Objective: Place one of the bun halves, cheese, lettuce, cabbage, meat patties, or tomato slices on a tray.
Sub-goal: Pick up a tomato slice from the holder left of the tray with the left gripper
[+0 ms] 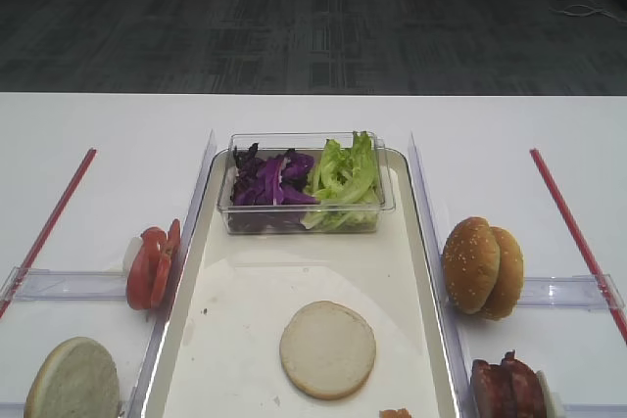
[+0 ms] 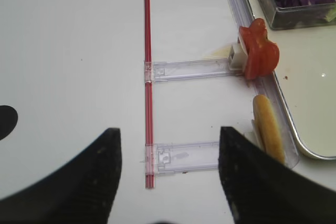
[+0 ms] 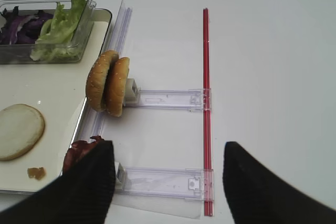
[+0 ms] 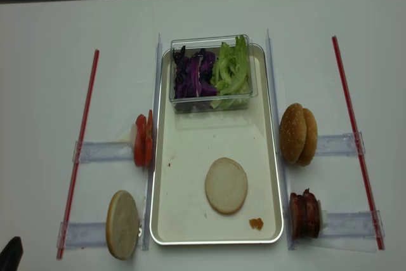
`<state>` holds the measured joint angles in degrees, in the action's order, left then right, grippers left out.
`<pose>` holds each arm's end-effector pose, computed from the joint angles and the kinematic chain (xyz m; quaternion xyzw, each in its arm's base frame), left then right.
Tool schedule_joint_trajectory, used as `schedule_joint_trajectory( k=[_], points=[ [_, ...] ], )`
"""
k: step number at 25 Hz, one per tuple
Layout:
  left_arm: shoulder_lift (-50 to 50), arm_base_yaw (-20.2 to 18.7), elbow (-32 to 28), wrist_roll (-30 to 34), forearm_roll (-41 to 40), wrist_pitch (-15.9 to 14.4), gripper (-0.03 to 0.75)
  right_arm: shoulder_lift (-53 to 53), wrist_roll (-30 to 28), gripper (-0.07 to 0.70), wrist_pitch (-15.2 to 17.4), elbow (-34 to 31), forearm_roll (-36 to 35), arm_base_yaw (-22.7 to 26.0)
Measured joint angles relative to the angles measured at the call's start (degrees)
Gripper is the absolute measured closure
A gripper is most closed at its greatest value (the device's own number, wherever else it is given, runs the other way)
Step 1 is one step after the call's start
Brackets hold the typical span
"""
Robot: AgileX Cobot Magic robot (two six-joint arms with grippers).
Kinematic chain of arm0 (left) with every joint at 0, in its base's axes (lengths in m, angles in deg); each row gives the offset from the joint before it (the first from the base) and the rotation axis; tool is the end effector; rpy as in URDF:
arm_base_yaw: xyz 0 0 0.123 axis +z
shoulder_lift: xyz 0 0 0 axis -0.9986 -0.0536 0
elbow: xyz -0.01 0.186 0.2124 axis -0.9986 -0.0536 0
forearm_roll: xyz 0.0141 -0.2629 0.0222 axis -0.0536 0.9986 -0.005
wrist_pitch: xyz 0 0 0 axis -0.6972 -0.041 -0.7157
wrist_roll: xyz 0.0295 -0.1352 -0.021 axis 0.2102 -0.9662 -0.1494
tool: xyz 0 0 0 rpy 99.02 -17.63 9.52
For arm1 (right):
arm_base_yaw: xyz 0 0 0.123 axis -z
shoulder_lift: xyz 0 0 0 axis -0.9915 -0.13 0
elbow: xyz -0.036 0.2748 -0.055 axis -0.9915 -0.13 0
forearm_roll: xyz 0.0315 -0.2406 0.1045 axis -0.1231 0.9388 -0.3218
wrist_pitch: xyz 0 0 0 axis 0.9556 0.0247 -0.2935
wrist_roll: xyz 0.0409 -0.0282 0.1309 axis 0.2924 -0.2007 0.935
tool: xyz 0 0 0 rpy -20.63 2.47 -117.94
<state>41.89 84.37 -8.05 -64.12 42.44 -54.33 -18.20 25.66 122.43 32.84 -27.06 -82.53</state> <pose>0.0434 0.0054 0.2457 -0.0035 0.8783 0.0066 0.4780 0.0474 0.0197 0.2495 -0.0165 0.8663 0.0718 0.4941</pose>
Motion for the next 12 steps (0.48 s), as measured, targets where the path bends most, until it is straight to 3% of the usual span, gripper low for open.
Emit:
schedule_joint_trajectory(
  k=[12],
  points=[
    [0.0, 0.0, 0.0, 0.0, 0.0, 0.0, 0.295, 0.0, 0.0, 0.178, 0.0, 0.0, 0.0, 0.0]
  ],
)
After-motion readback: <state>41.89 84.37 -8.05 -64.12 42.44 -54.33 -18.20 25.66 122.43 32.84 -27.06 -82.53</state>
